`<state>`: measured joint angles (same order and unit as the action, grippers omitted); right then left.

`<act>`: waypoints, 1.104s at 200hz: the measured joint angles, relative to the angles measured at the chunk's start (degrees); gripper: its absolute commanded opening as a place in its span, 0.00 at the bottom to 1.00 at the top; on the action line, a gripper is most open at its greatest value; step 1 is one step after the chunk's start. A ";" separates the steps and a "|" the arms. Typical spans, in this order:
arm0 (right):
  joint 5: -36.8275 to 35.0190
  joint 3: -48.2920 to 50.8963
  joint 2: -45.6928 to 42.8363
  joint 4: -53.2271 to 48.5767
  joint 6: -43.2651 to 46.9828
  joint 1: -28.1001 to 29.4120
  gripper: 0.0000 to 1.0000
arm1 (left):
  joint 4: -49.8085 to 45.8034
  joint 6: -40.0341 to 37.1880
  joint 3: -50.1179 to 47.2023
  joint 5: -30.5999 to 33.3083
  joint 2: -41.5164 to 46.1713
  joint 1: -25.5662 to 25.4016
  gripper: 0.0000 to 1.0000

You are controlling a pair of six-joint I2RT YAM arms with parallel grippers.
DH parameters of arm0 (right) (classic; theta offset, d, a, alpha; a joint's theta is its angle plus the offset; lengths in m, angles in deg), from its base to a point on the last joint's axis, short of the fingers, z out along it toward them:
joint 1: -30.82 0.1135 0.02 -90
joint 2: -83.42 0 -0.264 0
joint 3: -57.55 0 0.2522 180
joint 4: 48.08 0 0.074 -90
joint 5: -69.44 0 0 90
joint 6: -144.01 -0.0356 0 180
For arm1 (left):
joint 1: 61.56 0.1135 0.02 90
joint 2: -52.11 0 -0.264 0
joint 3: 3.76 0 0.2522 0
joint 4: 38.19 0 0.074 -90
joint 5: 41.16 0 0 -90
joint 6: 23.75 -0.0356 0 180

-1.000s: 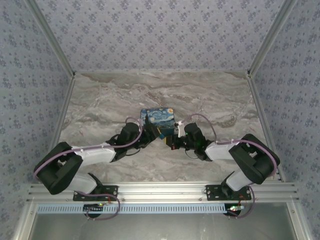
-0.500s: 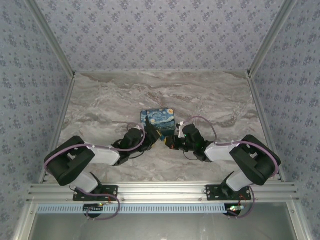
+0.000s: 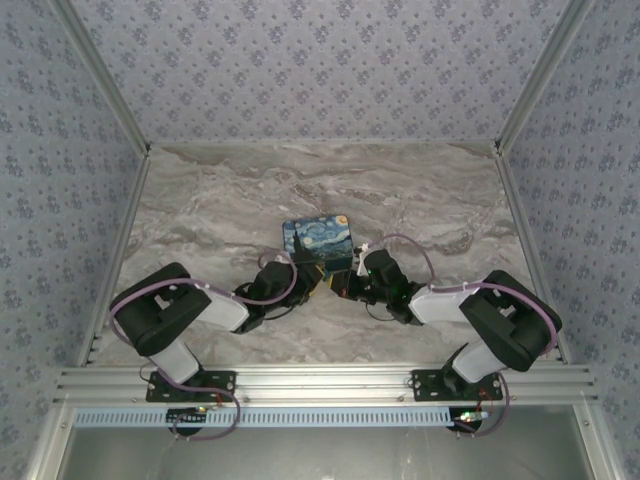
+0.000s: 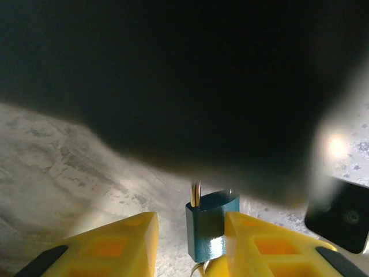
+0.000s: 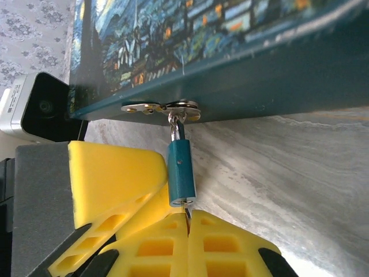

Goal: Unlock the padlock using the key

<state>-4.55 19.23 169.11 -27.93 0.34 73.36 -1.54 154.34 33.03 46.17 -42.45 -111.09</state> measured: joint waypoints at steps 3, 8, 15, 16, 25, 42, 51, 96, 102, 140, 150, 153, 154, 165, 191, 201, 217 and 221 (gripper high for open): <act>-0.09 0.00 0.00 -0.11 -0.07 0.00 0.00 | 0.48 0.31 0.00 -0.02 -0.33 -0.02 0.33; -0.24 0.00 0.00 -0.28 -0.15 0.04 0.00 | 1.11 0.52 0.02 0.02 -0.85 -0.09 0.32; -0.46 0.00 0.00 -0.46 -0.17 0.04 0.00 | 2.36 1.01 0.02 -0.02 -1.64 -0.09 0.32; -0.50 0.00 0.00 -0.52 -0.20 0.04 0.00 | 2.49 1.07 0.04 -0.02 -1.73 -0.09 0.31; -0.94 0.00 0.00 -0.74 -0.37 0.04 0.00 | 3.91 1.53 0.07 -0.04 -2.73 -0.11 0.31; -1.68 0.00 0.00 -0.96 -0.81 0.04 0.00 | 6.60 2.40 0.17 -0.02 -4.39 -0.28 0.30; -1.92 0.00 0.00 -1.03 -1.01 0.04 0.00 | 7.63 2.95 0.31 0.11 -5.09 -0.39 0.30; -3.41 0.00 0.00 -1.03 -3.19 0.04 0.00 | 11.28 4.66 1.66 0.22 -8.26 -0.52 0.30; -3.45 0.00 0.00 -0.94 -3.56 0.04 0.00 | 11.63 4.85 1.84 0.22 -8.52 -0.52 0.30; -3.87 0.09 -0.76 -0.96 -5.33 0.04 0.00 | 13.94 6.10 2.75 0.17 -10.25 -0.79 0.30; -4.13 0.11 -1.11 -1.16 -5.51 0.04 0.00 | 14.49 6.27 3.02 0.15 -10.69 -0.85 0.27; -4.24 0.11 -1.20 -1.22 -5.51 0.02 0.00 | 14.64 6.29 3.10 0.15 -10.80 -0.83 0.26; -4.26 0.11 -1.20 -1.22 -5.51 0.02 0.00 | 14.69 6.27 3.10 0.15 -10.82 -0.85 0.25; -4.48 0.15 -1.53 -1.53 -5.68 -0.02 0.00 | 15.17 6.49 3.39 0.00 -11.04 -0.85 0.22; -4.92 0.52 -2.75 -2.03 -5.90 -0.15 0.00 | 15.39 6.67 3.43 -0.24 -11.08 -0.87 0.13; -4.92 0.79 -3.32 -2.32 -5.88 -0.26 0.01 | 15.45 6.60 3.45 -0.48 -11.08 -0.98 0.11; -4.90 1.22 -4.70 -3.54 -5.68 -0.39 0.11 | 15.61 6.71 3.45 -0.68 -11.08 -1.29 0.08; -4.90 1.27 -5.07 -3.98 -5.44 -0.42 0.15 | 15.63 6.73 3.45 -0.72 -11.08 -1.29 0.07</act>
<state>-9.45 20.50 164.04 -31.91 -5.11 72.95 14.09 161.08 36.48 45.44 -53.53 -112.38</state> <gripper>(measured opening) 0.059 0.130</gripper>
